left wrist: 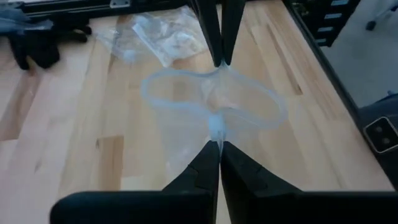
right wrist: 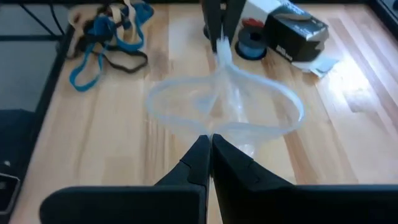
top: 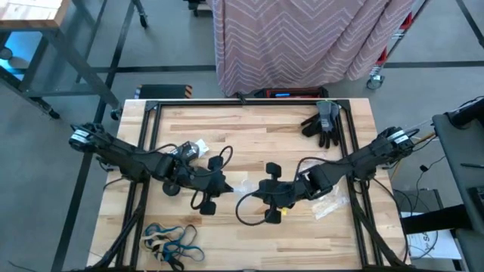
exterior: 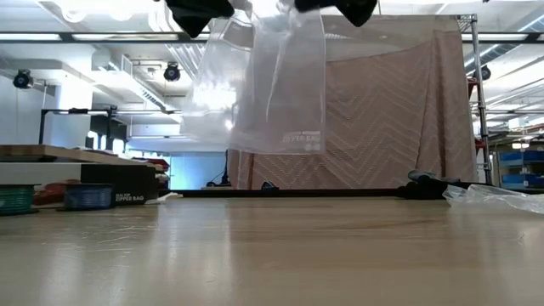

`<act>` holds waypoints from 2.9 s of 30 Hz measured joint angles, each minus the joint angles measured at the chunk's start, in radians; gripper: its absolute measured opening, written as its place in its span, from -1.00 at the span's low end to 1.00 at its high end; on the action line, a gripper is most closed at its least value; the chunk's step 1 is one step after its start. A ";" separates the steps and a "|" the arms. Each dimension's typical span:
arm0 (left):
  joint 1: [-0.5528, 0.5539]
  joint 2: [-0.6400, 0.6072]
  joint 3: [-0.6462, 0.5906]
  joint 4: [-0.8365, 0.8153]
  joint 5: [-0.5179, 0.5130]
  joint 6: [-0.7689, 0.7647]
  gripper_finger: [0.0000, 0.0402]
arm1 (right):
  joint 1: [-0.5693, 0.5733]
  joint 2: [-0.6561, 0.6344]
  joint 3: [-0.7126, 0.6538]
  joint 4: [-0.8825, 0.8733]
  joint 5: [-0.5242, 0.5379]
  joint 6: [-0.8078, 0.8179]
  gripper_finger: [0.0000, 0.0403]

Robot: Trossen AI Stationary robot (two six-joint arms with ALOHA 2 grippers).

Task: Sort rubber bands
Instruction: Open the transparent zip bag, then put the blue rubberband into the transparent zip bag

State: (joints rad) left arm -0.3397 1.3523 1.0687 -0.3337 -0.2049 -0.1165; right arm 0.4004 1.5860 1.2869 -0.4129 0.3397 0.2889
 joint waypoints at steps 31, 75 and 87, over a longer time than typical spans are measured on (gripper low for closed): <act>-0.011 0.006 0.000 0.031 -0.256 -0.027 -1.00 | -0.034 0.000 0.000 0.025 0.007 0.045 -1.00; -0.011 0.021 0.000 -0.147 -0.071 -0.074 -0.93 | -0.091 0.014 -0.001 -0.064 -0.031 0.111 -1.00; -0.013 0.009 0.000 -0.269 -0.012 -0.113 -0.60 | -0.089 0.084 -0.002 -0.061 -0.096 0.112 -1.00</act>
State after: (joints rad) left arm -0.3523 1.3609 1.0683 -0.6026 -0.2169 -0.2298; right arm 0.3119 1.6703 1.2854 -0.4739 0.2435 0.4007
